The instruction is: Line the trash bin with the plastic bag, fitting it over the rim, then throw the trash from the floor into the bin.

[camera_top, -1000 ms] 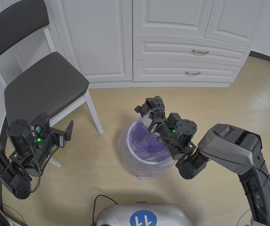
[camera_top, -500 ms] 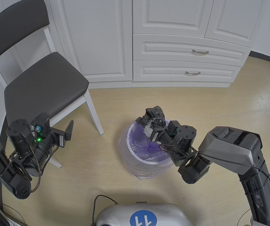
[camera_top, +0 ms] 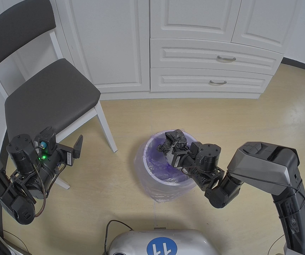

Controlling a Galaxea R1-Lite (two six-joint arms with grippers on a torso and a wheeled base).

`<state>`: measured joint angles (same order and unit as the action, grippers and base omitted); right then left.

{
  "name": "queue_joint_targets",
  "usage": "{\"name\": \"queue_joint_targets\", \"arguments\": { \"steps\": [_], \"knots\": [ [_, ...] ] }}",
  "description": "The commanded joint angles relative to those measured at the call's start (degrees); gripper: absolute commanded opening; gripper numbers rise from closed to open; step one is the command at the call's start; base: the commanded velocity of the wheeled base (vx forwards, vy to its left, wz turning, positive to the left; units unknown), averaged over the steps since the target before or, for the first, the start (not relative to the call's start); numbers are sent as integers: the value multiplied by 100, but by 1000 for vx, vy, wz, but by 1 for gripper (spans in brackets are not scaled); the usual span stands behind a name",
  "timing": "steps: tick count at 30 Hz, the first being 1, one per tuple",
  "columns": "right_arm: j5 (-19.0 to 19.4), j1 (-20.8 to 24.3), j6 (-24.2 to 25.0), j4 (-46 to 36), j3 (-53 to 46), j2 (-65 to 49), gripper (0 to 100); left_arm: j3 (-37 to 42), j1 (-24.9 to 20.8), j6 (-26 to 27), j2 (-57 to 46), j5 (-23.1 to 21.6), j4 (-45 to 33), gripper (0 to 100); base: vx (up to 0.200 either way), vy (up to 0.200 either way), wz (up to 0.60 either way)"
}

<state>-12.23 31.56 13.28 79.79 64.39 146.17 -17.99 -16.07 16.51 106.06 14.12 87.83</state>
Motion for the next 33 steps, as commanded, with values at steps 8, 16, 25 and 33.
{"name": "queue_joint_targets", "arguments": {
  "steps": [8, 16, 25, 33],
  "knots": [
    [-8, -36, 35, -33, 179, 52, 0, -29, -2, 2, 47, -5, -3, 100, 0, 0, 0],
    [-17, -115, 211, 54, 522, 378, 0, -20, -2, 2, 64, -5, 6, 100, 0, 0, 0],
    [-69, -159, 369, 309, 1155, 914, 0, -20, -10, 11, 73, -5, 6, 100, 0, 0, 0],
    [-69, -141, 369, 327, 1269, 1107, 0, -29, -10, 11, 73, -5, 6, 100, 0, 0, 0]
  ]
}}
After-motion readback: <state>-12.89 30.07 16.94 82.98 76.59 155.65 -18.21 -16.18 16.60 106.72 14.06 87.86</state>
